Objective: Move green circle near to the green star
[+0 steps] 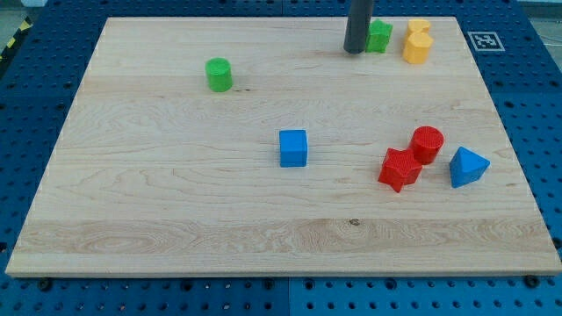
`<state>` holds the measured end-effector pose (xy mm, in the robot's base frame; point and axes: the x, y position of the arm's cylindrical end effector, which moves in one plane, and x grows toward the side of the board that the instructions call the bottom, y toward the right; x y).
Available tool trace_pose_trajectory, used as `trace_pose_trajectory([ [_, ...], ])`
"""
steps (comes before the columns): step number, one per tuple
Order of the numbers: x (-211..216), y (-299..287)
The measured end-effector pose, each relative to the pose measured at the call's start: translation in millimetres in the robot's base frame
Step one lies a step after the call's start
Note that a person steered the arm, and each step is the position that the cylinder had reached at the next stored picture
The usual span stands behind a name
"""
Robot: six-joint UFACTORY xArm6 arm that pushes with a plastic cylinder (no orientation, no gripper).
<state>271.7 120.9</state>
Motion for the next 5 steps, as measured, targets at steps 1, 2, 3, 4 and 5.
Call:
trace_pose_trajectory([
  [1, 0, 21],
  [2, 1, 22],
  [3, 4, -15],
  [4, -1, -68],
  [5, -24, -155],
])
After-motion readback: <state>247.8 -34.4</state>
